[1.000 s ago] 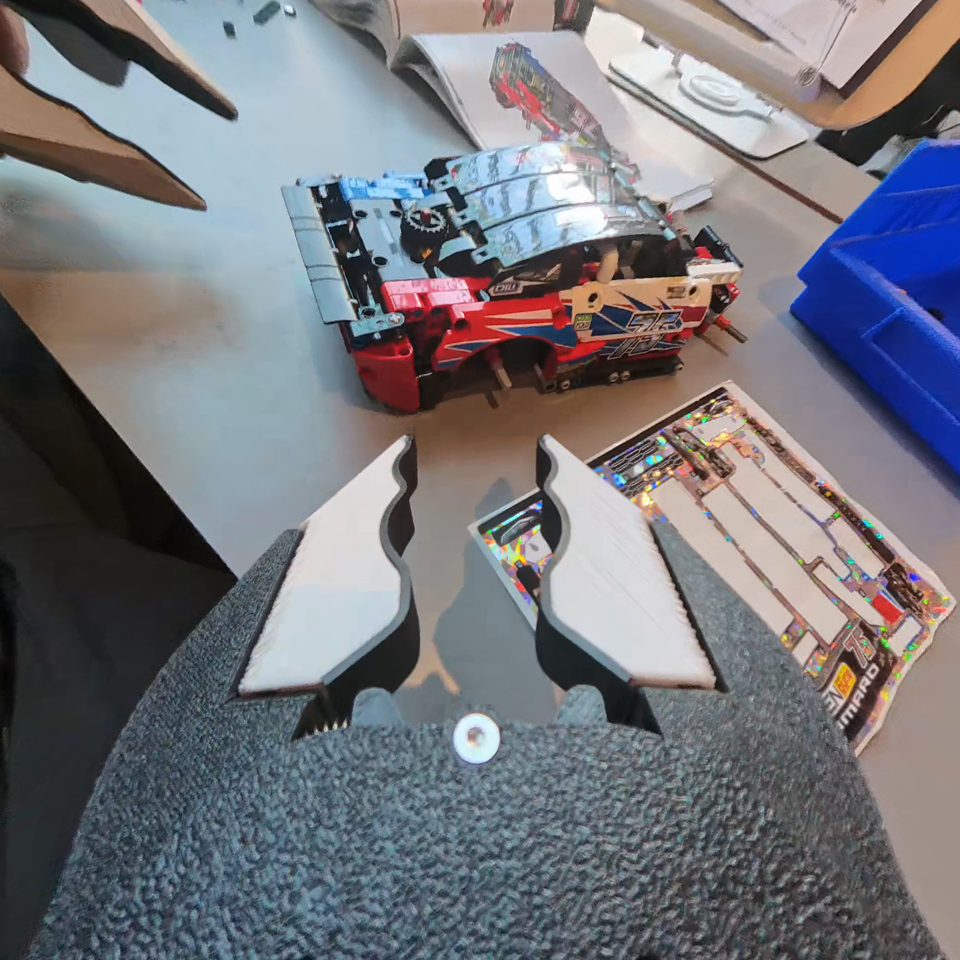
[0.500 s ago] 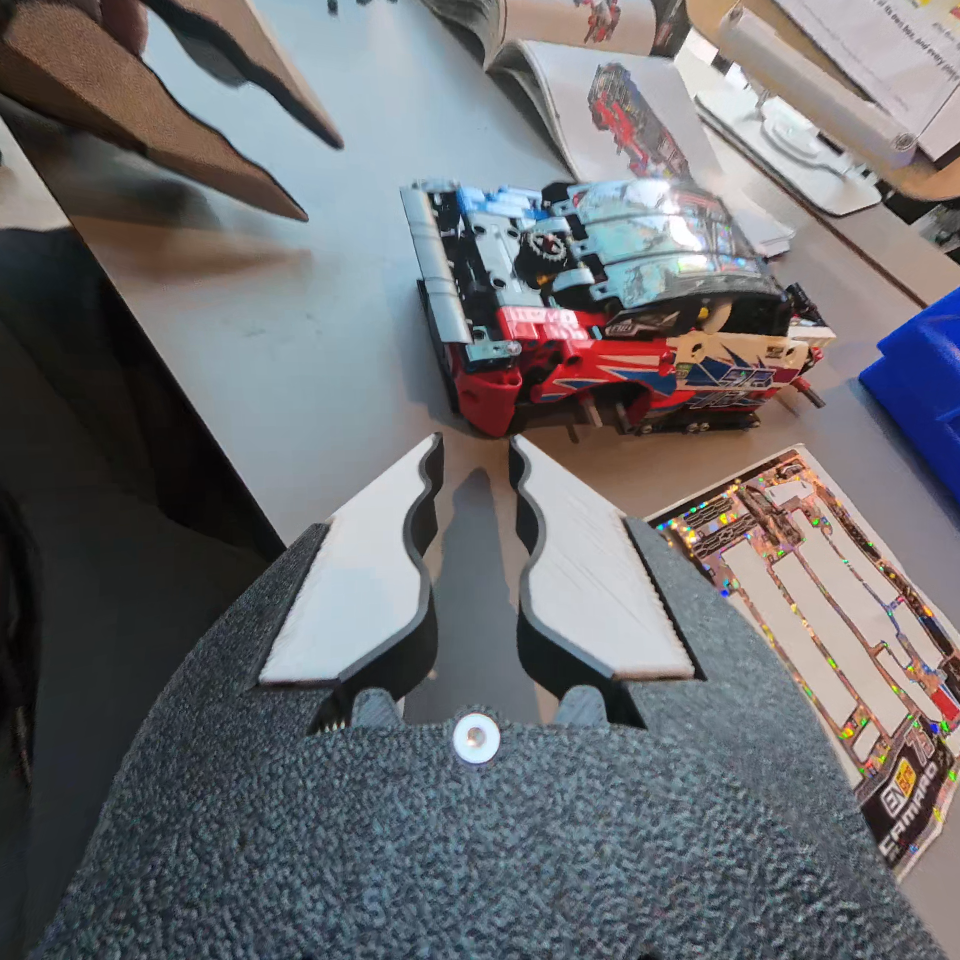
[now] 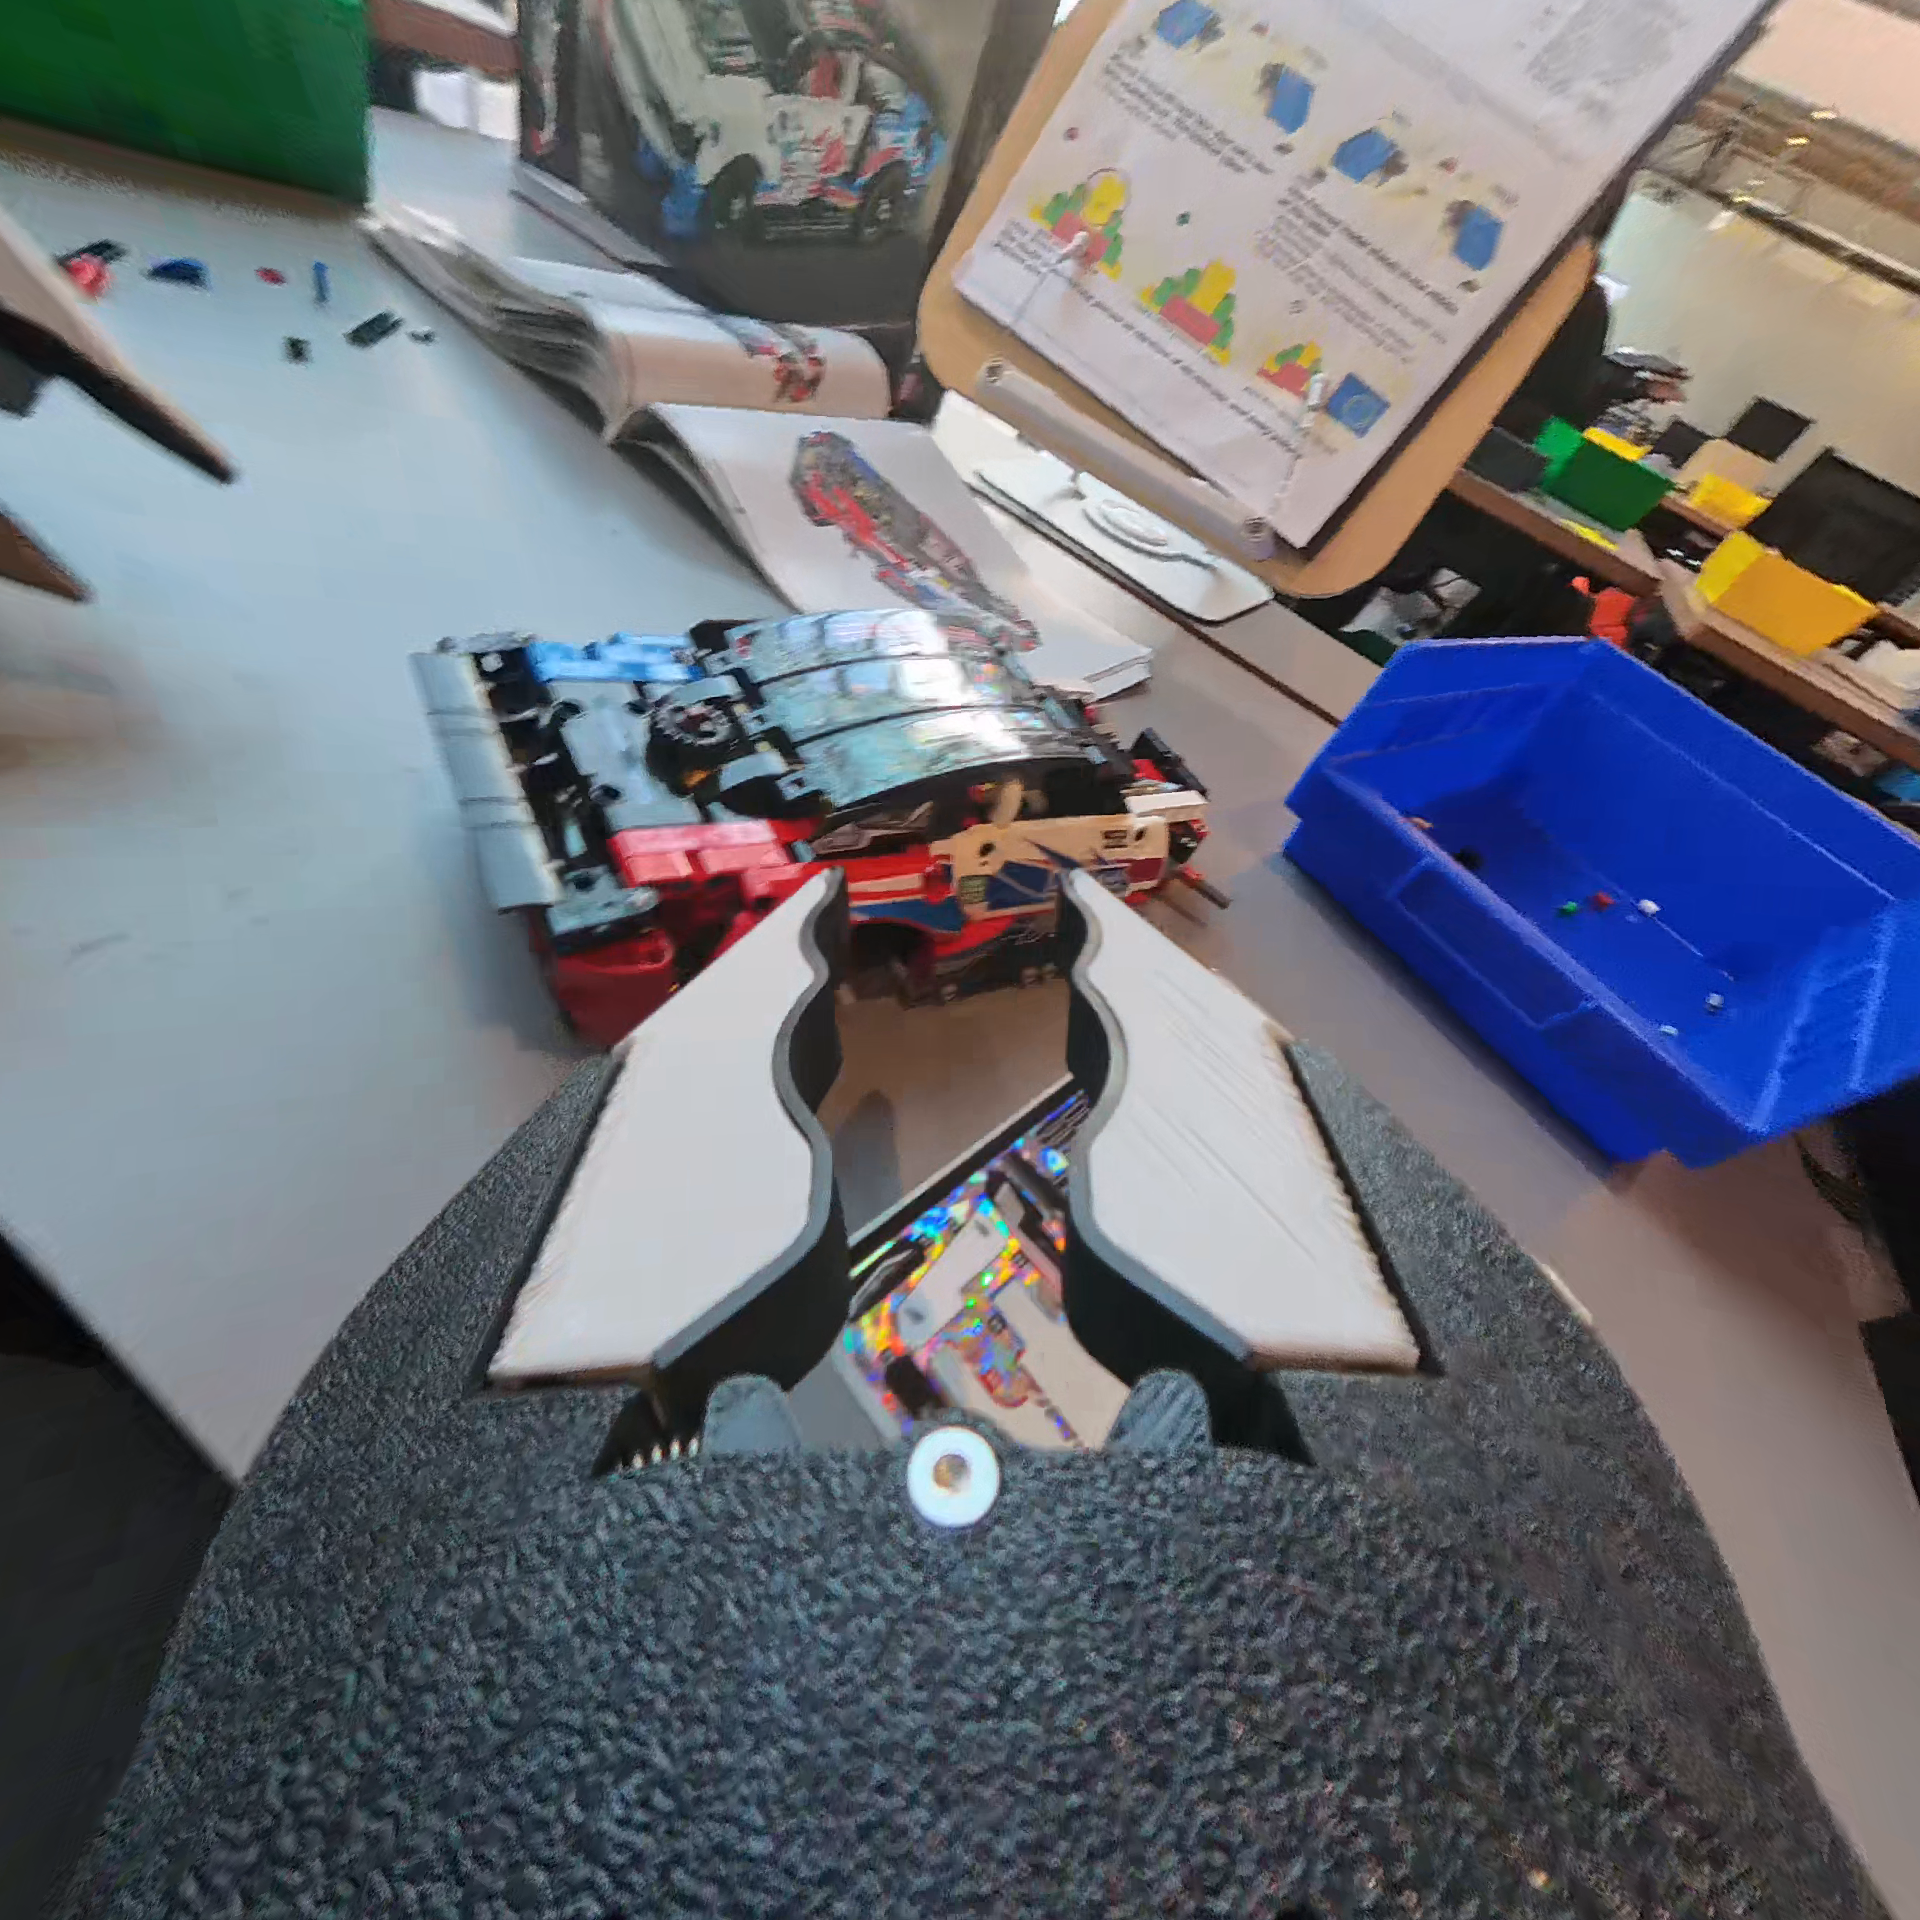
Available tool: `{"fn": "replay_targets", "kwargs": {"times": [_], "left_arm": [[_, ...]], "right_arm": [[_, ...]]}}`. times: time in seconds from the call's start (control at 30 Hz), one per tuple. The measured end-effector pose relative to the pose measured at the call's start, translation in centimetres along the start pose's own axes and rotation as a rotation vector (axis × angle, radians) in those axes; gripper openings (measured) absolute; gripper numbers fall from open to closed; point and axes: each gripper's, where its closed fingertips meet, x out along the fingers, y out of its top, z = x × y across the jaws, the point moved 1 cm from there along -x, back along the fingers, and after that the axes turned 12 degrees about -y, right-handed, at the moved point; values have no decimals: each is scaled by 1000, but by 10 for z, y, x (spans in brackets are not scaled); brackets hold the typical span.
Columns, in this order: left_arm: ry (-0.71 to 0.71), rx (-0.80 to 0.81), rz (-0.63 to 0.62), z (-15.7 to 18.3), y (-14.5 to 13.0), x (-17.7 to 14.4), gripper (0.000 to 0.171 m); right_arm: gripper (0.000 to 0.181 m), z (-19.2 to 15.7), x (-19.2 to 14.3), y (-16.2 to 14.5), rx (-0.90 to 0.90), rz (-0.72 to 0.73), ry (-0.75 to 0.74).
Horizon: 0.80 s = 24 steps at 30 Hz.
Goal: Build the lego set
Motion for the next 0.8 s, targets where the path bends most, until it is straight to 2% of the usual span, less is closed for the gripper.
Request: {"fn": "replay_targets", "kwargs": {"times": [0.13, 0.2, 0.3, 0.43, 0.5, 0.63, 0.8], "left_arm": [[-56, -64, 219, -2, 18, -25, 35], [-43, -92, 337, -7, 23, -45, 31], [-48, -143, 459, -12, 22, -71, 37], [-80, -90, 485, -8, 15, -90, 42], [-102, -56, 491, -6, 12, -96, 42], [-119, -96, 607, -8, 14, -116, 42], [-138, -108, 615, -7, 9, -125, 42]], "right_arm": [[50, 25, 30, 10, 122, 27, -132], [62, 33, 46, 6, 176, 0, -178], [61, 42, 61, -8, 174, -78, -263], [53, 63, 66, -8, 177, -66, -413], [53, 68, 66, -10, 201, -76, -434], [53, 75, 62, -11, 226, -72, -469], [52, 73, 63, -10, 216, -70, -462]]}}
